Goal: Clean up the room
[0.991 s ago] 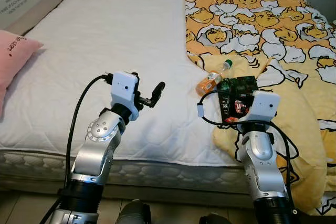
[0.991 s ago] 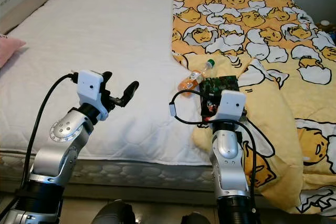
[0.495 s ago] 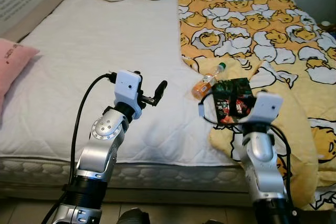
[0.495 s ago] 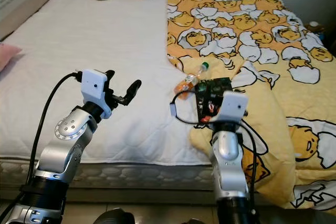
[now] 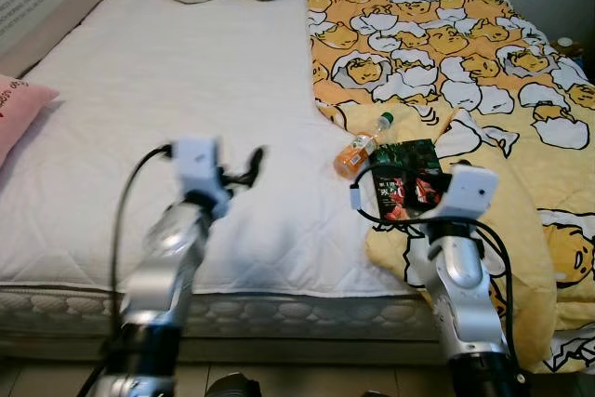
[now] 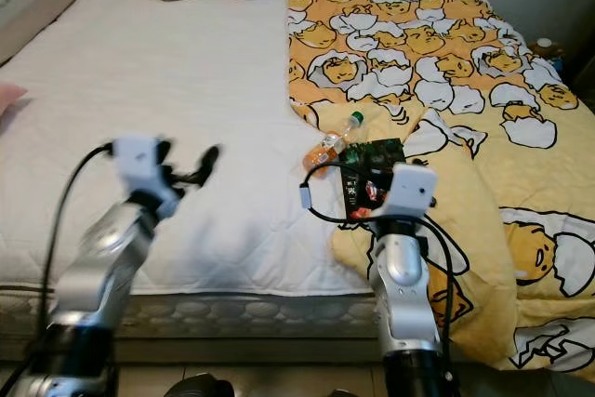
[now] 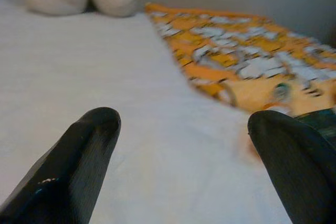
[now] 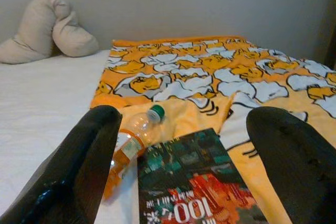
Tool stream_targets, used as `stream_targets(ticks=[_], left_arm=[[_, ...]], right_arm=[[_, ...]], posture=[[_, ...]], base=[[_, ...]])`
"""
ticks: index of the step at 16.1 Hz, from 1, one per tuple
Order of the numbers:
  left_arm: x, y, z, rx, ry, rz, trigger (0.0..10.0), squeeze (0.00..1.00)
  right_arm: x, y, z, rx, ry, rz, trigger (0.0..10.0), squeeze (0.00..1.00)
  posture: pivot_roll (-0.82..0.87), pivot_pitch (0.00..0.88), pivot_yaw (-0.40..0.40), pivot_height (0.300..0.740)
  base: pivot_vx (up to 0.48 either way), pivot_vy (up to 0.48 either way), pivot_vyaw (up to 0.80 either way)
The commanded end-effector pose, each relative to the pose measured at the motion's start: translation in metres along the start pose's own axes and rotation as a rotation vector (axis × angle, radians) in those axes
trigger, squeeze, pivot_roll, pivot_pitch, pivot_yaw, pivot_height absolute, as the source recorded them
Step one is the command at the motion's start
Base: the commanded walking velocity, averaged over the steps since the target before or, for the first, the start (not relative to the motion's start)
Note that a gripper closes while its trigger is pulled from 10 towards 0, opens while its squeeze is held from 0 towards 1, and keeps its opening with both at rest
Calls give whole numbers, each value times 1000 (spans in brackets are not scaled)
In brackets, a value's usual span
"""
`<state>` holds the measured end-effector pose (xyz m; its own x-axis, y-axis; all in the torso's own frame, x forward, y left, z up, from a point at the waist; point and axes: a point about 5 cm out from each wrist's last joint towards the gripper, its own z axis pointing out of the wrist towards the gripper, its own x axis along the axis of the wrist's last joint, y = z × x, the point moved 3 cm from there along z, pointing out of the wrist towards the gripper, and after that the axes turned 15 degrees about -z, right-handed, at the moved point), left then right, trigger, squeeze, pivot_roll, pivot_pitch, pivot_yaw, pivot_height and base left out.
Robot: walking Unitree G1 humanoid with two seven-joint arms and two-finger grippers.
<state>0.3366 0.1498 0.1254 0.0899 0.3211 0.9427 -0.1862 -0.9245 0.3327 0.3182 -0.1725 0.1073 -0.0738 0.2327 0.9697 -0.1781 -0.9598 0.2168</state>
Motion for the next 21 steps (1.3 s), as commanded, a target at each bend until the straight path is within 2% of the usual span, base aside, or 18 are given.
stream_targets(ticks=[1, 2, 5, 9, 12, 21], left_arm=[[7, 0, -1, 3, 41, 19, 10000, 0], [9, -1, -1, 20, 53, -16, 10000, 0], [8, 2, -2, 24, 51, -4, 10000, 0], [7, 12, 2, -36, 46, 69, 10000, 0], [7, 16, 4, -58, 42, 81, 10000, 0], [0, 20, 7, -90, 11, 96, 10000, 0]], right_arm=[[2, 2, -3, -12, 18, 5, 10000, 0], [0, 1, -5, -14, 11, 8, 10000, 0], [-1, -3, -6, 10, 9, 2, 10000, 0], [-6, -1, -5, 16, -13, -26, 10000, 0], [-6, -1, -6, 15, -16, -47, 10000, 0], [-9, 5, -9, -5, -23, -15, 10000, 0]], posture=[[-1, 0, 10, 740], [-2, 0, 11, 740], [-7, 0, 16, 740], [-21, 0, 16, 740], [-28, 0, 18, 740], [-47, 0, 31, 740]], base=[[0, 0, 0], [0, 0, 0], [0, 0, 0], [0, 0, 0], [0, 0, 0], [0, 0, -549]])
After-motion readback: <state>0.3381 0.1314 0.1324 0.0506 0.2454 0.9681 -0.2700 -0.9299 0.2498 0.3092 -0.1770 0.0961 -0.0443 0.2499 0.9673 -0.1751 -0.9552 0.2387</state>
